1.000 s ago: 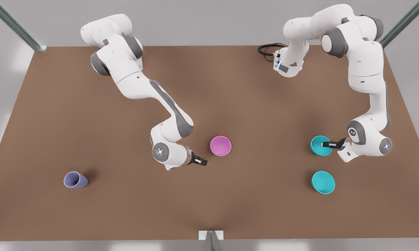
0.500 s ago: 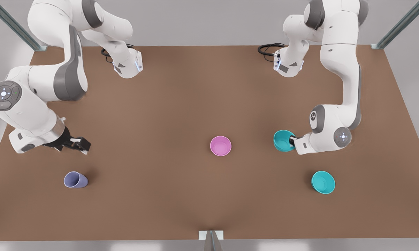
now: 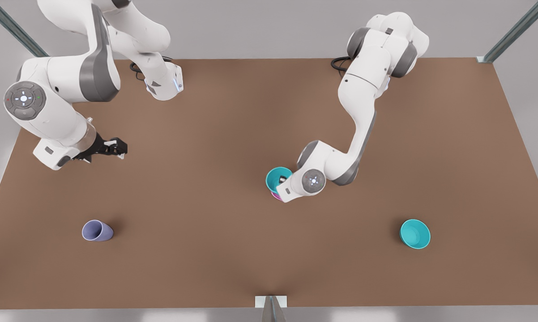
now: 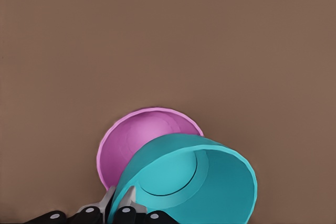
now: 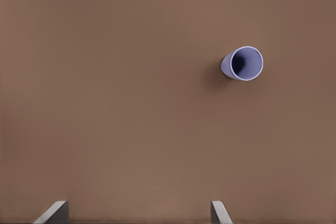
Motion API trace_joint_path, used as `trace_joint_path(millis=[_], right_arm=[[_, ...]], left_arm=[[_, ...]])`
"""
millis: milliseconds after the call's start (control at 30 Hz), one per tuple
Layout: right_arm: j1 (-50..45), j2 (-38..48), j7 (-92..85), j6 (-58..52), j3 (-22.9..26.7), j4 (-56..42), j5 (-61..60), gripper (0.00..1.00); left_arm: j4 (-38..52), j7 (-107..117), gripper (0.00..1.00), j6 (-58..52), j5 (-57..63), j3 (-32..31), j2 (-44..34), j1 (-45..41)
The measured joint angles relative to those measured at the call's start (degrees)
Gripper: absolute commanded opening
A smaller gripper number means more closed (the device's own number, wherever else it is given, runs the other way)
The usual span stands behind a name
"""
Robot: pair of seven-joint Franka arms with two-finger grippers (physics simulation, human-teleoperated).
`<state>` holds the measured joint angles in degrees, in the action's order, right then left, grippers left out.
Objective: Stack the blue bowl on the pink bowl
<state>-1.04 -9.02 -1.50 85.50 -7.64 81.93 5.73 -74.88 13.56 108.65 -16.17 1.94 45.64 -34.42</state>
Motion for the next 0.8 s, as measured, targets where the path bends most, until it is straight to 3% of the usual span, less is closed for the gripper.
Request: trace_joint_path(millis=[533,567,600,733,800], right_arm=[[-0.1,-0.3,-4.9,2.2,-0.2,1.3,-0.2,1.0],[-0.1,-0.3,-5.1,2.3,-0.2,1.3,-0.2,1.0],[-0.1,-0.3,-5.3,2.3,-0.2,1.3,-0.2,1.0],[-0.1,-0.4,-5.9,2.4,-0.2,1.3,-0.1,1.0],[-0.1,-0.4,-6.1,2.4,-0.2,1.3,0.0,1.0]], left_arm=[[-2.8,19.1,0.21,-0.4,0.2,-0.8,-0.8,1.1],[-2.8,19.8,0.52,-0.4,0.2,-0.9,-0.8,1.1],[-2.8,20.5,1.0,-0.3,0.1,-0.9,-0.8,1.2],[-2.2,22.2,1.0,-2.4,-0.3,-0.6,-3.9,3.9],[-1.4,22.1,1.0,-9.3,2.6,-0.1,-14.6,11.5]])
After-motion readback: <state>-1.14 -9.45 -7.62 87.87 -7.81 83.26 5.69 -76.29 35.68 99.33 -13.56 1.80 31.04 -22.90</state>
